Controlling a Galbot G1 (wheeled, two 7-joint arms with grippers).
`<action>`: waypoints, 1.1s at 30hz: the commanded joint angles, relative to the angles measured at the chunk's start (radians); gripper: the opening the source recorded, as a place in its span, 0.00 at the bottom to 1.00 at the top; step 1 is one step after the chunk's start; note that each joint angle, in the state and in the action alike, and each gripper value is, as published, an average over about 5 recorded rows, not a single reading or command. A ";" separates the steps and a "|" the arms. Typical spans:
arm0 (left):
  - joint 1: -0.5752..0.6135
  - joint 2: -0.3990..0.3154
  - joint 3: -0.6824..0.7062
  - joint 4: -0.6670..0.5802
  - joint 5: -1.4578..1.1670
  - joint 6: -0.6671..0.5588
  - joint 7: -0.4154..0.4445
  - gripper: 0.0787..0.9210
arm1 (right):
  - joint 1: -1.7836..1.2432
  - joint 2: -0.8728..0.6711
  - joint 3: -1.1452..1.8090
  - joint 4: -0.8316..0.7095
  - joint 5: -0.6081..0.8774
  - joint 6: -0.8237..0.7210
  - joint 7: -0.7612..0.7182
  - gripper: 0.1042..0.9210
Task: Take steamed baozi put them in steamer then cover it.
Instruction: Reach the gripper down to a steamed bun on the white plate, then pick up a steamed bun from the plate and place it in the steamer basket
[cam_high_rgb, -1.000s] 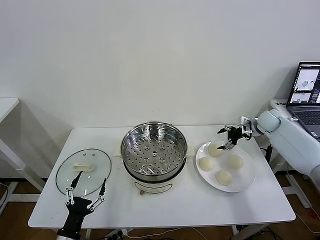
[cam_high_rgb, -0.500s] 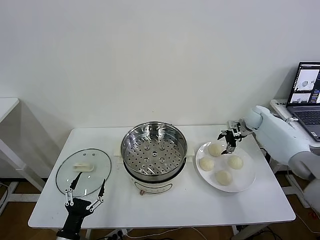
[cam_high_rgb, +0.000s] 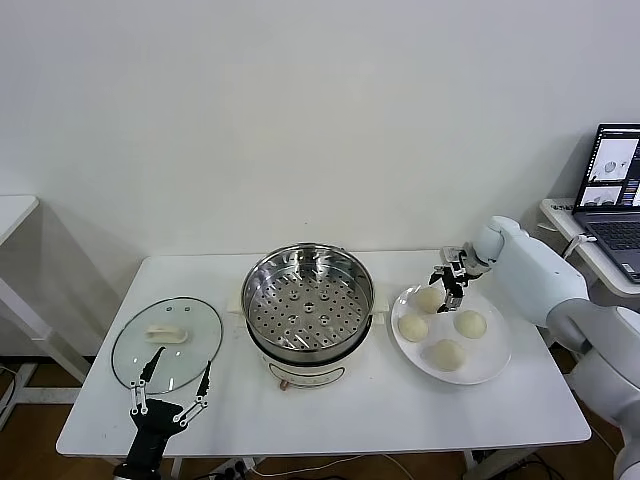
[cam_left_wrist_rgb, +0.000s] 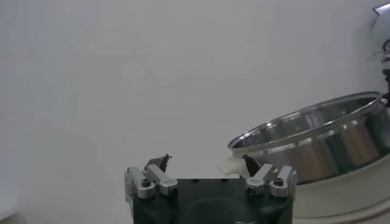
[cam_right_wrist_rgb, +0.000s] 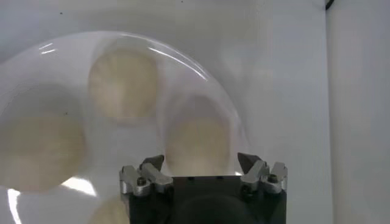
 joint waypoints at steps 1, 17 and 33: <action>0.001 -0.001 -0.001 0.000 0.001 -0.004 -0.002 0.88 | -0.002 0.028 0.005 -0.044 -0.019 0.007 0.007 0.87; 0.000 -0.003 -0.005 -0.012 0.001 -0.003 -0.006 0.88 | 0.081 -0.100 -0.104 0.248 0.057 0.071 -0.036 0.67; 0.006 -0.013 -0.001 -0.025 0.014 -0.012 -0.009 0.88 | 0.503 0.006 -0.339 0.610 0.106 0.544 -0.103 0.67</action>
